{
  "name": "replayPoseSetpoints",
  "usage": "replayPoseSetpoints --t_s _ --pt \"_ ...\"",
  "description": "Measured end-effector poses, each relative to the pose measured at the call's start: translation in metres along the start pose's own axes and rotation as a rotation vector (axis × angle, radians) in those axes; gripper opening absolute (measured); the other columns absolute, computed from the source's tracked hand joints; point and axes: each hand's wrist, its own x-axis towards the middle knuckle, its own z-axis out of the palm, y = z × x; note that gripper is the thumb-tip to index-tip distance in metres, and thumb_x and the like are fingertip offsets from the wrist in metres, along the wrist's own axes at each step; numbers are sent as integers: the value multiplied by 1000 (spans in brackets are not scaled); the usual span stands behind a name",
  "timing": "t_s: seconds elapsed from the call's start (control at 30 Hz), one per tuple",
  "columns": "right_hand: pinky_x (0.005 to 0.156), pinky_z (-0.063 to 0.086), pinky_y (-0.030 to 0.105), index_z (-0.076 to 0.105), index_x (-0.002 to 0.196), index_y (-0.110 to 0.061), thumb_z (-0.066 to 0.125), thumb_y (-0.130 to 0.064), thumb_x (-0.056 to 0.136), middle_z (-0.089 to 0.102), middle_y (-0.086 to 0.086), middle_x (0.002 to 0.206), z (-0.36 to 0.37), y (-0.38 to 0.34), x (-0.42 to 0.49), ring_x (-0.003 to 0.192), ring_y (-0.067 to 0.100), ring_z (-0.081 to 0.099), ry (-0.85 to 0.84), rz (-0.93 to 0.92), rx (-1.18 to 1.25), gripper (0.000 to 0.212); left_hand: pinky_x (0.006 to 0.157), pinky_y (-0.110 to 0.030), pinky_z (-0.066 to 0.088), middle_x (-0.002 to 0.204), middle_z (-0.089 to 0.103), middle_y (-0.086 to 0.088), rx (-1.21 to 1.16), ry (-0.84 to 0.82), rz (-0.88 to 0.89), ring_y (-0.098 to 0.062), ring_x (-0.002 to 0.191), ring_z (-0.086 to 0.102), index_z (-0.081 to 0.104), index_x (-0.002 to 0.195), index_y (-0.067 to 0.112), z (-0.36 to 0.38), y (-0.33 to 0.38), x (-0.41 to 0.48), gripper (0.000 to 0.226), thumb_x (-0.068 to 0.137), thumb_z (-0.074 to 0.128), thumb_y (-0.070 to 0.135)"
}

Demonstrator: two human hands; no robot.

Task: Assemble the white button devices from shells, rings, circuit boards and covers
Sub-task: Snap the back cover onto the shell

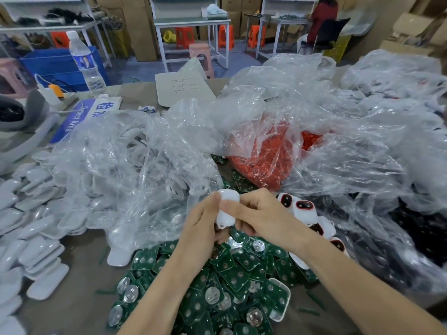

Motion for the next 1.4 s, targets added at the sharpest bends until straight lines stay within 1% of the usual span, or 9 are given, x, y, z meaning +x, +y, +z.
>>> replayPoseSetpoints --t_s 0.07,0.17,0.37,0.5,0.63,0.87,1.03,1.23,1.4 --pt "43 31 11 59 55 -14 55 -53 79 48 -5 39 4 3 -1 36 4 39 32 -4 -11 46 41 -17 31 65 52 -16 8 19 -15 -9 43 34 64 82 12 1 0 -1 50 93 41 55" --pt "43 32 14 59 54 -13 53 -51 80 48 -5 38 5 4 -2 35 6 38 62 -3 0 46 39 -18 26 49 41 -1 68 19 -35 -9 40 27 63 66 14 0 3 -1 53 82 43 60" --pt "45 35 18 62 55 -14 54 -57 78 51 -2 39 6 2 -4 36 10 41 75 46 7 50 40 -18 24 44 33 4 116 7 -49 -8 38 23 59 59 13 -1 7 -2 55 86 41 57" --pt "43 34 13 60 47 -15 52 -54 89 49 2 37 5 -1 -5 33 9 40 118 82 -33 58 39 -15 24 40 35 8 187 44 -8 -4 36 27 60 55 21 1 8 -4 52 91 37 51" --pt "42 32 15 57 45 -17 54 -47 92 44 -3 35 8 2 -4 32 8 37 224 21 -93 56 38 -15 23 40 36 9 250 68 10 -2 35 28 60 65 7 1 8 -5 56 92 36 49" --pt "42 28 16 56 45 -15 54 -43 92 41 -1 36 10 11 -3 32 8 33 273 12 -75 54 39 -15 24 41 37 9 329 81 1 -4 35 29 59 69 0 3 5 -4 63 91 34 54" --pt "43 36 15 63 53 -16 61 -42 90 54 -1 41 -9 1 -2 35 7 45 121 101 -151 45 41 -16 34 50 51 4 386 48 0 -10 40 44 66 87 17 3 5 -5 50 92 32 53" --pt "49 40 17 63 62 -11 61 -47 88 55 -4 46 -33 -12 -1 43 9 47 -84 125 -368 45 42 -15 34 44 48 7 541 -15 46 -7 37 44 56 71 20 -1 7 -6 47 90 31 55" --pt "45 32 16 61 58 -6 58 -28 94 46 1 41 -38 -12 -4 38 11 34 -198 157 -140 43 41 -18 32 45 42 8 397 -98 -22 -11 39 39 59 76 11 1 7 -7 51 91 34 52"
